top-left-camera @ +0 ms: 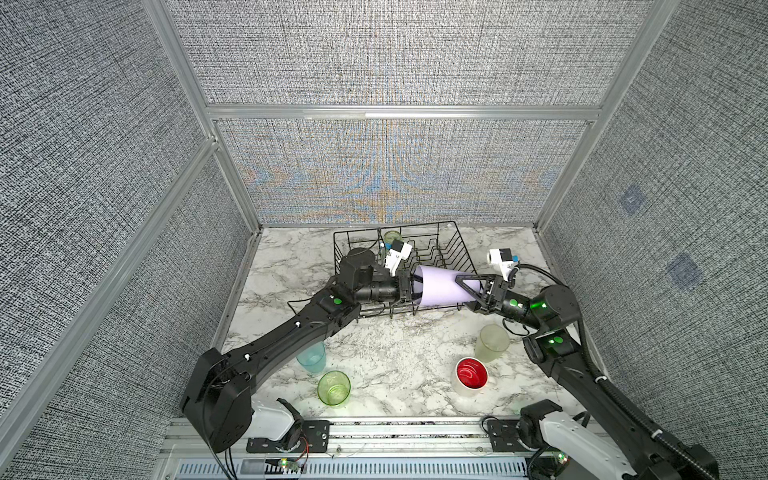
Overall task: Load the cups into the dish rack
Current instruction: 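Grasp the purple cup's base with the right gripper, then open the left gripper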
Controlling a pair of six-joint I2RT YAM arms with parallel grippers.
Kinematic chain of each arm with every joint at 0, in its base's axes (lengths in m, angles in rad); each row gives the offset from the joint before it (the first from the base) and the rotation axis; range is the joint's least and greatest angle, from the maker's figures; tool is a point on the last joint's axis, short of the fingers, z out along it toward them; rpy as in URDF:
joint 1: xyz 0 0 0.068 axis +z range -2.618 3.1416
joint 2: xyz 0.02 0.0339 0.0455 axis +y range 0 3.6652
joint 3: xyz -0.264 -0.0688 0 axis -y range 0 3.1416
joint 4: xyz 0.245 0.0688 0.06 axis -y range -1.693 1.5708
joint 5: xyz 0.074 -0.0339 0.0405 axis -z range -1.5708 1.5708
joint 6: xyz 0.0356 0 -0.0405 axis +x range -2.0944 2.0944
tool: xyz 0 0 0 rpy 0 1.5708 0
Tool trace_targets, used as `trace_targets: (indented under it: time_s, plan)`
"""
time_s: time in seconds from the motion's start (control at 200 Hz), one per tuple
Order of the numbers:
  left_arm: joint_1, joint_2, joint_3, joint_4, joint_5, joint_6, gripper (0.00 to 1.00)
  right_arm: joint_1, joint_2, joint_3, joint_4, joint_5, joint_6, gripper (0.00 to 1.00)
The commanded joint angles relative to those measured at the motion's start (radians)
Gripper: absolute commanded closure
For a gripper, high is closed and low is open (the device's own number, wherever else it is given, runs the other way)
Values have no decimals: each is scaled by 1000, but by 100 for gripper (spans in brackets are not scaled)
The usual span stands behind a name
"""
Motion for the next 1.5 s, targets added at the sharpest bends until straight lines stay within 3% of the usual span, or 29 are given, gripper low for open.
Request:
trace_targets:
  time_s: [0.0,0.355,0.625,0.83,0.98,1.055,1.2,1.361,1.496]
  plan:
    - [2,12,10,78,35,-23,100,6,15,11,86,-3,34,11]
    - [7,64,23,86,53,-26,99,51,73,-21,192,61,27,17]
    - [50,91,39,74,106,-22,89,62,77,-22,182,99,-10,26]
    - [91,43,-33,52,88,-9,61,67,42,7,25,135,-128,27]
    - [124,-44,-78,-80,37,81,52,70,25,77,-180,169,-278,27]
    - [145,-96,-91,-173,-2,135,51,72,29,120,-293,183,-372,26]
    - [179,-210,-102,-392,-122,252,38,81,64,201,-464,226,-530,27]
    - [189,-339,-65,-726,-445,384,21,107,146,287,-593,277,-669,27]
    - [191,-450,-65,-878,-649,439,5,138,249,367,-693,344,-769,28]
